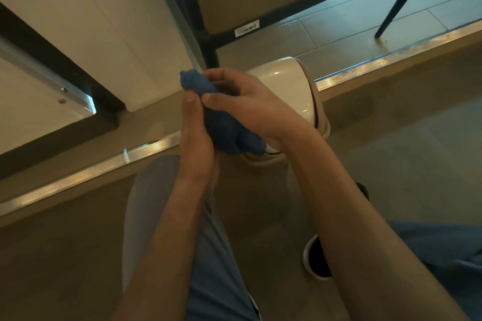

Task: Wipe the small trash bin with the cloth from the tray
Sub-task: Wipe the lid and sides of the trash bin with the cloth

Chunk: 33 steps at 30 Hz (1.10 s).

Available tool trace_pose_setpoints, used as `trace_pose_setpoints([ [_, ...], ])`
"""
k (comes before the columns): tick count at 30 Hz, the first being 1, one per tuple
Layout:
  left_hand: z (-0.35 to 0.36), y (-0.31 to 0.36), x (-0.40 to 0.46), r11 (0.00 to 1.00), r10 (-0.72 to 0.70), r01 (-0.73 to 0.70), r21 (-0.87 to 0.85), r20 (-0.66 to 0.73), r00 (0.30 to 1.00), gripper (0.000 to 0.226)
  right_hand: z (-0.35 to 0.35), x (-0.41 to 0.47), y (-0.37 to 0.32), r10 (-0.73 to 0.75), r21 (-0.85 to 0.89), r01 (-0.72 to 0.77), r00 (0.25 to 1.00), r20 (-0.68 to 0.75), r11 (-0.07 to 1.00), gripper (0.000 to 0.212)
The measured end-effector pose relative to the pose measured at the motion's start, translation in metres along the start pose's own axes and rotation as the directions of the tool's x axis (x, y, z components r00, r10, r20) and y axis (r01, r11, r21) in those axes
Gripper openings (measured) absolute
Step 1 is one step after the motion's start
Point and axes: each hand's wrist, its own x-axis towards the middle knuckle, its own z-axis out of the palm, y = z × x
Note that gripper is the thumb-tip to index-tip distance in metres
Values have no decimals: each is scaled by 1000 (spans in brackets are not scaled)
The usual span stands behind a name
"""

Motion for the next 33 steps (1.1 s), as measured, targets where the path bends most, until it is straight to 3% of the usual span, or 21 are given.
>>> trace_pose_setpoints([
  [4,-18,8,13,995,-91,88,-49,-58,994,46,-13,13,-4,-5,-139,17,996,88,990,36],
  [7,-28,14,17,986,-90,82,-146,-48,995,49,-35,28,-6,-111,-314,81,991,-78,946,33],
  [9,-33,9,18,988,-39,19,-152,-132,990,55,-47,40,3,-154,-413,64,970,-188,909,35],
  [12,-35,-12,21,999,28,-33,-12,-281,959,64,-52,55,24,-132,-549,33,981,-140,835,34],
  [15,-19,-51,10,971,120,-44,233,-322,939,53,-47,64,52,-166,-750,49,983,-82,659,34],
  [18,10,-95,-20,951,89,-10,309,-244,966,32,-35,68,73,-287,-896,-4,947,-146,445,47],
  [21,27,-120,-54,957,34,42,286,-255,966,38,-26,69,83,-406,-936,-61,889,-209,348,54],
  [25,40,-133,-68,967,25,36,252,-235,972,49,-23,71,85,-467,-949,-83,855,-225,304,53],
  [28,43,-130,-36,971,93,-20,240,-298,950,49,-23,73,88,-492,-957,-79,844,-214,280,49],
  [30,36,-121,-8,980,60,7,201,-325,944,45,-23,75,90,-502,-957,-76,838,-214,280,49],
  [33,19,-104,38,976,28,30,213,-266,963,43,-24,76,92,-515,-956,-81,828,-223,283,48],
])
